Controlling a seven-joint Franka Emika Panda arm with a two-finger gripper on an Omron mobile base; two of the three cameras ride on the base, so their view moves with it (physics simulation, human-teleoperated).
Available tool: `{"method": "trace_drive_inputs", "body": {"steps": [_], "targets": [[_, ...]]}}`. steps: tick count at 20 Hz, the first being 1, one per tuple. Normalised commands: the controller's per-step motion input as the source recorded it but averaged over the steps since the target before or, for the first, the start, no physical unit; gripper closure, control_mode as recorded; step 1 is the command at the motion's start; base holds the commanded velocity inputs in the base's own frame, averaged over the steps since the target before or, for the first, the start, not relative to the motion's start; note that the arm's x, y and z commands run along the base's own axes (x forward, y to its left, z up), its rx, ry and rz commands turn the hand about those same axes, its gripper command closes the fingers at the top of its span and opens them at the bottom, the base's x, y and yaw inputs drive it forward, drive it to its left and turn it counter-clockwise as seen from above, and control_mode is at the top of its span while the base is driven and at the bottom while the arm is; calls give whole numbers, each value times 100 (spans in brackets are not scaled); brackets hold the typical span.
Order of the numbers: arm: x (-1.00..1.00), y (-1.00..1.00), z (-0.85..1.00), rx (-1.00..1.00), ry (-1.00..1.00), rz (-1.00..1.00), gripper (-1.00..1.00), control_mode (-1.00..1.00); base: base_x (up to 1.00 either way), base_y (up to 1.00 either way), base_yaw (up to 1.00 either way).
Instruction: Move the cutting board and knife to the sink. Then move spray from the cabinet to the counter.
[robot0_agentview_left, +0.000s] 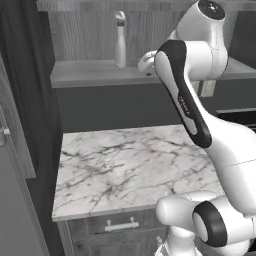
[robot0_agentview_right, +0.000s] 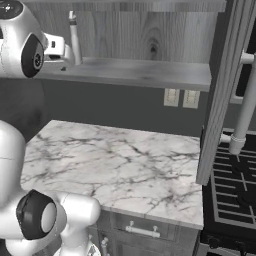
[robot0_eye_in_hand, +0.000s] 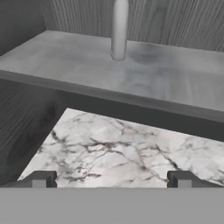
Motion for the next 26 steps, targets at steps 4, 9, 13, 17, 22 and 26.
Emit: {"method": "trace_drive_inputs", "body": {"steps": [4, 9, 13, 17, 22, 26], "targets": [[66, 16, 0, 0, 0, 0, -100, -100, 0, 0, 0], [53, 20, 7, 0, -3, 0, -100, -100, 0, 0, 0], [43, 5, 10, 0, -11, -2, -100, -100, 0, 0, 0], [45, 1, 5, 0, -17, -4, -100, -100, 0, 0, 0], [45, 7, 0, 0, -15, -3, -100, -100, 0, 0, 0], [42, 4, 0, 0, -15, -3, -100, -100, 0, 0, 0]]}}
